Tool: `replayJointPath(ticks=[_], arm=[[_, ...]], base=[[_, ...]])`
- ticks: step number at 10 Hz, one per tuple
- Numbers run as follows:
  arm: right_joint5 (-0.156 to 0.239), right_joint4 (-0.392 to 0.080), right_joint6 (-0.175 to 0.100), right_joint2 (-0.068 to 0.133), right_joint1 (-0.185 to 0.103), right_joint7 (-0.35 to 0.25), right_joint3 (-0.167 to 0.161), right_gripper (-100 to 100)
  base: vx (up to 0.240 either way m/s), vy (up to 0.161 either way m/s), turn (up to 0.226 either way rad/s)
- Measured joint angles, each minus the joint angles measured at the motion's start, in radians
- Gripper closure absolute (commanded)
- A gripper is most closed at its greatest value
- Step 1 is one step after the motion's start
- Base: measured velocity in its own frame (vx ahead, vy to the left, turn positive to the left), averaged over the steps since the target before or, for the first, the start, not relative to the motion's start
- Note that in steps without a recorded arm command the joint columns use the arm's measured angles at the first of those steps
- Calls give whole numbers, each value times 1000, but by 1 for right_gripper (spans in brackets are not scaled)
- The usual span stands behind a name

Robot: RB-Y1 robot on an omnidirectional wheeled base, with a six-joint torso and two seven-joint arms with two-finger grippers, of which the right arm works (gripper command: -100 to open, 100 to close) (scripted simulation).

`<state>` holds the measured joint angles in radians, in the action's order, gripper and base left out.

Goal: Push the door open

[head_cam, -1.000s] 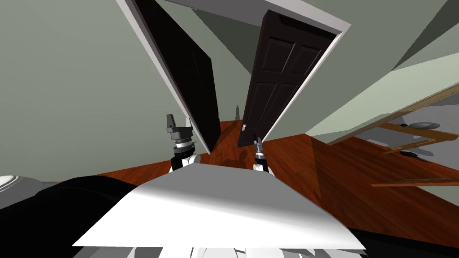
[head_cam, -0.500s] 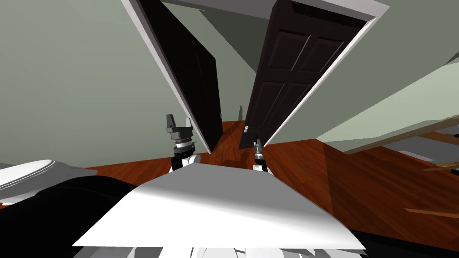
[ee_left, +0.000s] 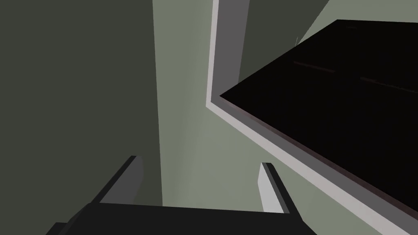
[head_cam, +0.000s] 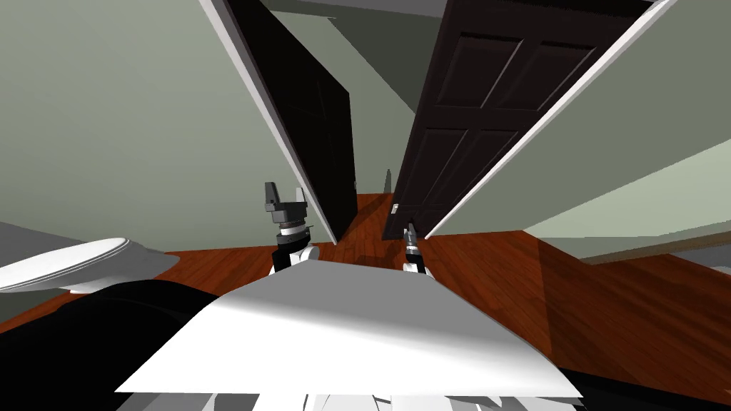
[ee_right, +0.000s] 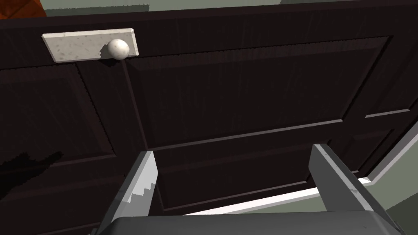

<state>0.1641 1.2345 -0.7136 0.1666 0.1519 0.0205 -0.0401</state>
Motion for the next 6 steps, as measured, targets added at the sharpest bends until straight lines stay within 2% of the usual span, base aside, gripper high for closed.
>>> replayJointPath(ticks=[6], arm=[[20,-137,-22,11,-49,-16,0,-100]], base=[[64,-76,141]])
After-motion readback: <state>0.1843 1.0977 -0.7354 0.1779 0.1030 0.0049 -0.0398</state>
